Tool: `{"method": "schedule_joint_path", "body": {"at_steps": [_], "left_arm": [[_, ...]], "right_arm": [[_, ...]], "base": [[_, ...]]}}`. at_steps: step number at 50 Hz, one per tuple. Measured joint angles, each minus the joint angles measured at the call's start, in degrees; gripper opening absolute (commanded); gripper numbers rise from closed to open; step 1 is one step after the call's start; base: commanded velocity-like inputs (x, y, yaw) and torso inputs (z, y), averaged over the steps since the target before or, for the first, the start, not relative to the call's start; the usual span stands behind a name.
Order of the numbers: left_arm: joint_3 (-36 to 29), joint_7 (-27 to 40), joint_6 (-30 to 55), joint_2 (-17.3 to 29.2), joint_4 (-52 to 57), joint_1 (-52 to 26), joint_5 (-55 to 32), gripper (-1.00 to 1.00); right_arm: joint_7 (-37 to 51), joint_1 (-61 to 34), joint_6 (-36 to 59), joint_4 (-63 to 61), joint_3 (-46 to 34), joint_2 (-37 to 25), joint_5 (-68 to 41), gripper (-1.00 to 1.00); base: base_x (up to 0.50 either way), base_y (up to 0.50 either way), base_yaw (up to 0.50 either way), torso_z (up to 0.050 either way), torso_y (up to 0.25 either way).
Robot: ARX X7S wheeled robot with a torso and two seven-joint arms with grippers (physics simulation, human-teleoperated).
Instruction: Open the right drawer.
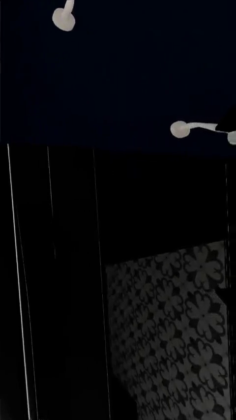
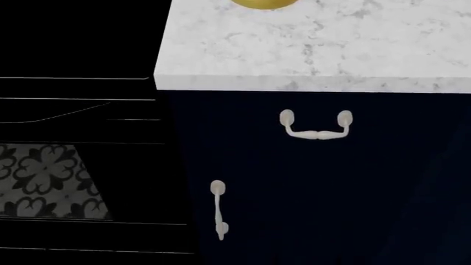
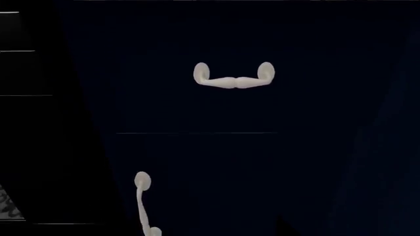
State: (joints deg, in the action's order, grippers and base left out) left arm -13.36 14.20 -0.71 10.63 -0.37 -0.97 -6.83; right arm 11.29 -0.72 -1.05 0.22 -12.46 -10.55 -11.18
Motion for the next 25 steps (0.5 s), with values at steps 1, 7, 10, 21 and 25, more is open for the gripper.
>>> {"method": "schedule_joint_path", "body": {"at_steps": [1, 7, 10, 21, 25], "left_arm": [[0.0, 0.0, 0.0, 0.0, 0.0, 0.0, 0.0, 1.00], [-0.2, 0.2, 0.0, 0.1, -0.1, -0.1, -0.1, 1.00], [-0.3, 0.3, -0.1, 0.2, -0.2, -0.1, -0.2, 1.00], [-0.6, 0.5, -0.2, 0.5, 0.0, -0.1, -0.5, 1.00], [-0.7, 0.4, -0.5, 0.6, 0.1, 0.1, -0.9, 1.00]], "right_arm": [[0.0, 0.0, 0.0, 0.1, 0.0, 0.0, 0.0, 1.00], [0.2, -0.1, -0.1, 0.2, -0.2, -0.1, -0.1, 1.00], [0.3, -0.1, -0.2, 0.2, -0.3, -0.2, -0.2, 1.00], [0.6, 0.0, -0.3, 0.0, -0.6, -0.5, -0.4, 1.00], [0.7, 0.0, -0.5, -0.2, -0.6, -0.6, -0.6, 1.00]], "base": [[0.00, 0.00, 0.00, 0.000, -0.088], [0.00, 0.00, 0.00, 0.000, -0.088], [0.00, 0.00, 0.00, 0.000, -0.089], [0.00, 0.00, 0.00, 0.000, -0.089], [0.00, 0.00, 0.00, 0.000, 0.000]]}}
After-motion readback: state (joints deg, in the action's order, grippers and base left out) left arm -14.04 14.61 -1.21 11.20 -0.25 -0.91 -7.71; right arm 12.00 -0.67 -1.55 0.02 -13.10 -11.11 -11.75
